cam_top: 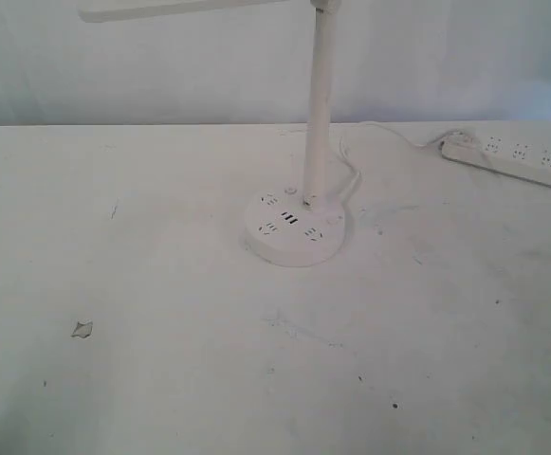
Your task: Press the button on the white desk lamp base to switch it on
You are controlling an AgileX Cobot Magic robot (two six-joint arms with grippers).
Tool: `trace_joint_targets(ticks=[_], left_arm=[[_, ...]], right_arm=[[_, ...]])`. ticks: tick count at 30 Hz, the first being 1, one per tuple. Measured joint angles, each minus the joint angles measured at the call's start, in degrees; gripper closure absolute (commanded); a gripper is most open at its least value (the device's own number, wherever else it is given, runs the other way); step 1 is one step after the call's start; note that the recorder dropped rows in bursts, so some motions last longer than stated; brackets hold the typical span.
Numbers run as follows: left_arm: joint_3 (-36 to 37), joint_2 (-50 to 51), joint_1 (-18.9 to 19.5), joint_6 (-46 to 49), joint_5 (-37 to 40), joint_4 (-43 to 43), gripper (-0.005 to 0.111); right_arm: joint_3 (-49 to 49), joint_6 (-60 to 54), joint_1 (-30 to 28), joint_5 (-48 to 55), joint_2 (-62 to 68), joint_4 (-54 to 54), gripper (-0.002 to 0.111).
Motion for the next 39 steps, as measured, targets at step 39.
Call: trace_joint_targets(ticks=[39], left_arm=[[0.00,0.00,0.00,0.00,0.00,0.00,0.107]], right_arm=[[0.00,31.97,0.00,-46.81,-0.09,4.91,0.108]])
